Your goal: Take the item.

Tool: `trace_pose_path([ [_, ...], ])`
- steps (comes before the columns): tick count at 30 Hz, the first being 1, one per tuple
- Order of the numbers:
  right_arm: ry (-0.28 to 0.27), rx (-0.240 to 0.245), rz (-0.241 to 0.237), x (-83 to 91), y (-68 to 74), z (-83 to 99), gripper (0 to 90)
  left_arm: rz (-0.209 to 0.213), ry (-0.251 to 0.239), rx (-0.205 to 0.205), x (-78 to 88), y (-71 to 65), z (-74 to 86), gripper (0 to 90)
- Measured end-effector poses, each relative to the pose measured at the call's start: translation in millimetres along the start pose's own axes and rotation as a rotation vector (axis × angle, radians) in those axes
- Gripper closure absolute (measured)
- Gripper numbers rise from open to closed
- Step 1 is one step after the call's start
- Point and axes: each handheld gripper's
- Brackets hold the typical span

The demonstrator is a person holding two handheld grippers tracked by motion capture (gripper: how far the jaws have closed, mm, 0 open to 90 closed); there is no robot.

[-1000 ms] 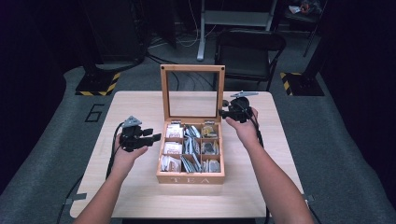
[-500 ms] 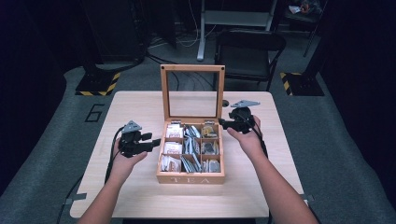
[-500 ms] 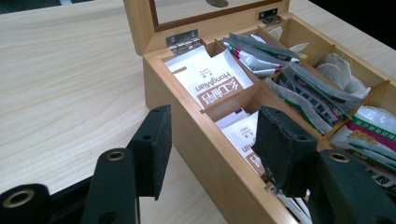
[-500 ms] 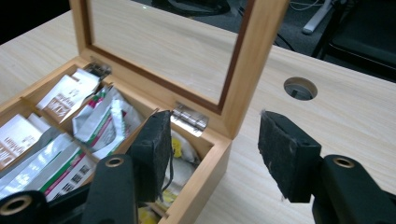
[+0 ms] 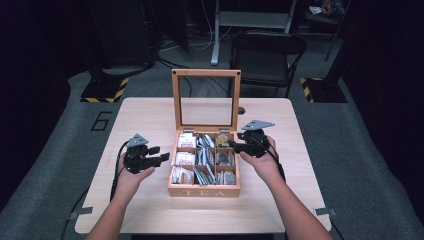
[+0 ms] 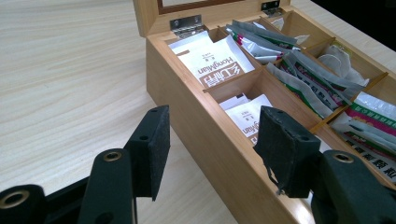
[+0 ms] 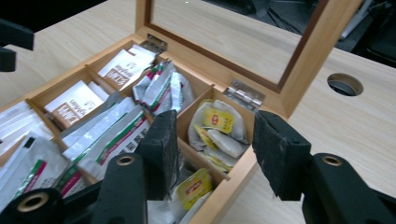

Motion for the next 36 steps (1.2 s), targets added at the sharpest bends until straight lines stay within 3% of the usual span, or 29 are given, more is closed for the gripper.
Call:
trace_pose_path([
  [9, -0.008, 0.04, -0.006, 5.1, 23.3, 10.5, 57.3, -0.009, 0.016, -0.033, 3.3, -0.5, 5.1, 46.3],
  [12, -0.011, 0.048, -0.021, 6.8, 31.9, 16.4, 58.1, -0.007, 0.018, -0.031, 4.1, -0.2, 6.9, 46.3],
  [19, -0.02, 0.001, -0.058, 5.7, 43.7, 26.2, 57.4, -0.014, 0.012, -0.016, 5.4, 0.2, 9.4, 45.7],
  [28, -0.006, 0.036, -0.087, -2.3, 59.2, 30.2, 57.3, -0.018, 0.003, -0.005, 7.9, 1.4, 12.1, 45.6],
  [36, -0.016, 0.034, -0.127, -5.8, 72.9, 28.2, 57.5, -0.022, 0.009, -0.003, 7.5, 0.6, 13.5, 45.4],
])
Point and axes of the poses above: each handheld gripper's, and its own axes: x roughly backward along the jaws, z roughly out of its underside, y roughly to its left, and after that the axes turned 9 degrees about x, right-handed
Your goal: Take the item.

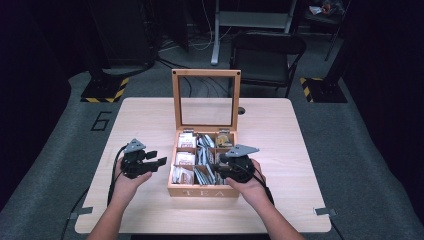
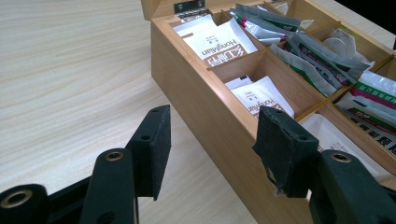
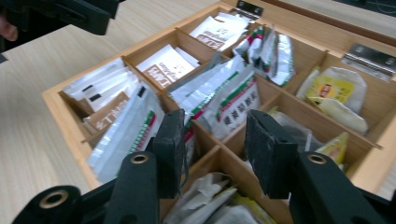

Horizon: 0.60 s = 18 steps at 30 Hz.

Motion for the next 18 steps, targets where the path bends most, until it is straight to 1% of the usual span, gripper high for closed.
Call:
trace_pose_path([
  [4, 0.002, 0.017, -0.024, -4.7, 7.7, -1.6, 58.0, -0.001, -0.004, 0.002, 0.0, 0.2, 0.3, 45.4],
  [5, 0.002, 0.017, -0.024, -4.7, 7.7, -1.6, 58.0, -0.002, -0.004, 0.003, 0.1, 0.2, 0.4, 45.4],
  [8, 0.016, 0.016, -0.042, -9.4, 13.4, -1.0, 58.9, 0.002, -0.002, 0.0, -0.2, 0.5, 0.4, 45.4],
  [10, 0.013, 0.019, -0.045, -11.0, 14.4, -0.8, 59.3, 0.001, -0.003, 0.0, -0.4, 0.6, 0.6, 45.4],
  [11, 0.022, 0.019, -0.047, -13.0, 16.6, -0.2, 60.3, 0.001, -0.004, 0.002, -0.4, 0.8, 0.6, 45.4],
  [14, 0.026, 0.026, -0.049, -14.6, 17.6, 0.4, 61.1, 0.001, -0.003, 0.004, 0.0, 1.1, 0.6, 45.4],
  [17, 0.035, 0.029, -0.052, -18.0, 18.5, 3.0, 65.1, 0.005, -0.002, 0.007, -0.3, 0.9, 0.6, 45.4],
  [18, 0.035, 0.029, -0.052, -18.0, 18.5, 3.0, 65.1, 0.005, -0.002, 0.007, -0.3, 0.9, 0.6, 45.4],
])
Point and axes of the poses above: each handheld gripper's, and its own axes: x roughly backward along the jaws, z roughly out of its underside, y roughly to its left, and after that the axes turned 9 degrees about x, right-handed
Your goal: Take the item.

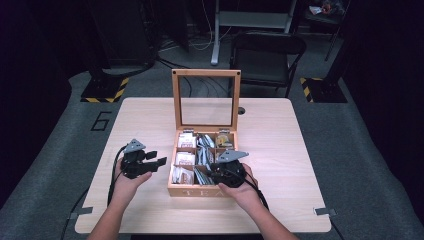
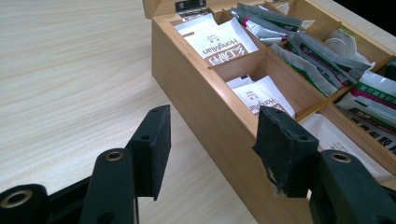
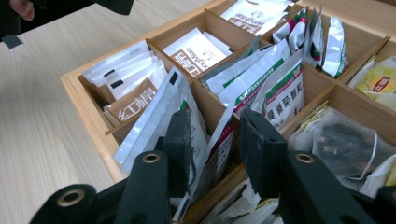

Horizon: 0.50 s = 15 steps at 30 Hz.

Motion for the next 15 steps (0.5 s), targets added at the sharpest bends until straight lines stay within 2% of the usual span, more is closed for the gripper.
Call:
trace_pose_path([
  [8, 0.036, -0.007, -0.013, -8.9, 4.7, 2.2, 71.5, 0.003, -0.002, 0.007, -0.2, 0.0, 0.2, 45.4],
  [10, 0.04, 0.009, -0.009, -11.1, 5.2, 2.0, 71.6, 0.004, -0.001, 0.002, -0.2, 0.1, 0.2, 45.4],
  [15, 0.045, 0.013, -0.003, -14.8, 7.0, 1.6, 71.6, 0.003, -0.002, 0.002, -0.1, 0.1, 0.3, 45.4],
])
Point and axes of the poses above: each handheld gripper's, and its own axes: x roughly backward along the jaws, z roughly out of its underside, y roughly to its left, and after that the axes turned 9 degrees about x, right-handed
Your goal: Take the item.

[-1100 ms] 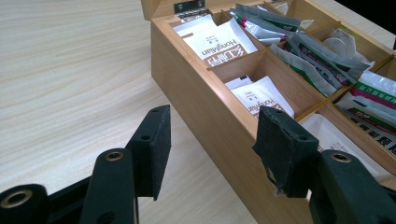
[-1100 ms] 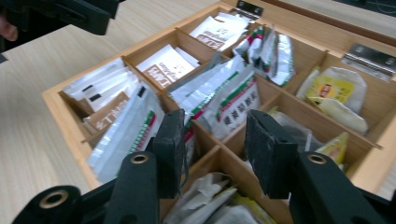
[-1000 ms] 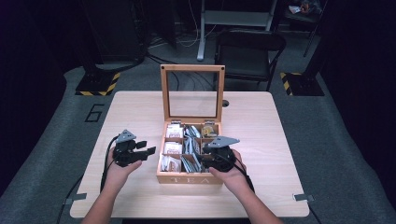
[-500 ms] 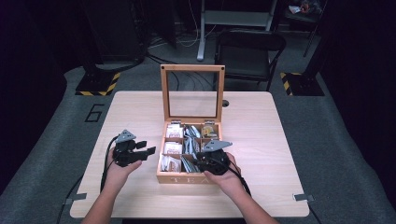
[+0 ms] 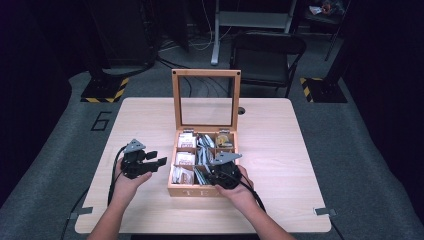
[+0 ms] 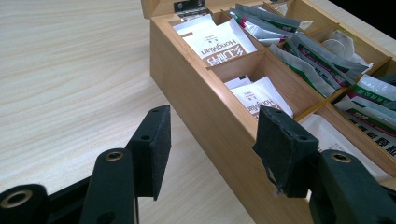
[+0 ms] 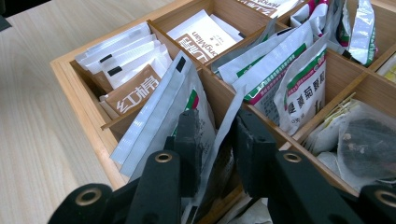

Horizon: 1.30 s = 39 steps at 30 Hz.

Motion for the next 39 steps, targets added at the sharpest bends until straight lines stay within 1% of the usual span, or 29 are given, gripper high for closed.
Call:
trace_pose_path([
  [3, 0.005, 0.012, 0.003, -1.8, 0.7, -0.4, 72.9, 0.0, 0.0, 0.0, -0.1, 0.0, 0.0, 45.4],
  [4, 0.006, 0.008, 0.004, -2.3, 1.7, -0.5, 74.3, -0.001, 0.0, 0.003, -0.2, -0.2, 0.1, 45.4],
  [5, 0.01, 0.015, 0.004, -2.7, 2.2, -0.7, 75.2, -0.001, 0.0, 0.004, -0.2, -0.4, 0.1, 45.4],
  [9, 0.017, 0.032, 0.005, -4.1, 2.7, -1.4, 77.3, 0.002, 0.001, -0.005, -0.4, -0.9, -0.1, 45.4],
  [13, 0.022, 0.034, 0.008, -5.0, 3.1, -1.2, 77.2, 0.002, 0.001, -0.007, -0.1, -0.8, -0.2, 45.4],
  [17, 0.035, 0.041, 0.013, -6.0, 3.6, -0.7, 77.0, 0.001, -0.004, 0.002, 0.3, -1.4, -0.2, 45.5],
  [20, 0.039, 0.042, 0.011, -6.9, 3.6, -0.5, 78.5, 0.001, -0.005, 0.002, 0.3, -1.5, -0.2, 45.5],
  [21, 0.042, 0.033, 0.013, -7.0, 4.1, -0.6, 79.5, 0.0, -0.007, 0.002, 0.1, -1.5, -0.1, 45.5],
  [24, 0.048, 0.039, 0.001, -6.9, 3.7, -0.6, 83.0, -0.001, -0.004, 0.002, 0.1, -1.3, -0.1, 45.5],
  [25, 0.045, 0.033, 0.002, -6.8, 3.9, -0.6, 83.6, 0.0, -0.004, 0.002, 0.2, -1.3, -0.1, 45.5],
  [27, 0.041, 0.038, 0.001, -6.5, 3.5, -0.6, 84.7, 0.0, -0.006, 0.002, 0.2, -1.4, -0.2, 45.5],
  [29, 0.038, 0.037, 0.002, -6.1, 3.7, -0.7, 87.7, 0.0, -0.006, 0.002, 0.3, -1.3, -0.2, 45.5],
  [33, 0.037, 0.034, -0.002, -4.8, 3.1, -0.6, 89.0, -0.001, -0.006, 0.002, 0.4, -1.3, -0.2, 45.5],
  [34, 0.034, 0.024, -0.003, -4.5, 3.3, -0.5, 89.2, -0.001, -0.005, 0.002, 0.3, -1.3, -0.1, 45.5],
  [37, 0.03, 0.017, -0.01, -3.0, 3.1, -1.2, 89.5, -0.002, -0.007, 0.002, 0.1, -1.5, -0.1, 45.5],
  [38, 0.025, 0.029, -0.01, -2.4, 2.4, -1.6, 89.5, -0.001, -0.007, 0.002, 0.2, -1.4, -0.1, 45.5],
  [39, 0.023, 0.024, -0.01, -1.5, 2.6, -2.4, 89.5, -0.001, -0.006, 0.002, 0.3, -1.3, -0.2, 45.5],
])
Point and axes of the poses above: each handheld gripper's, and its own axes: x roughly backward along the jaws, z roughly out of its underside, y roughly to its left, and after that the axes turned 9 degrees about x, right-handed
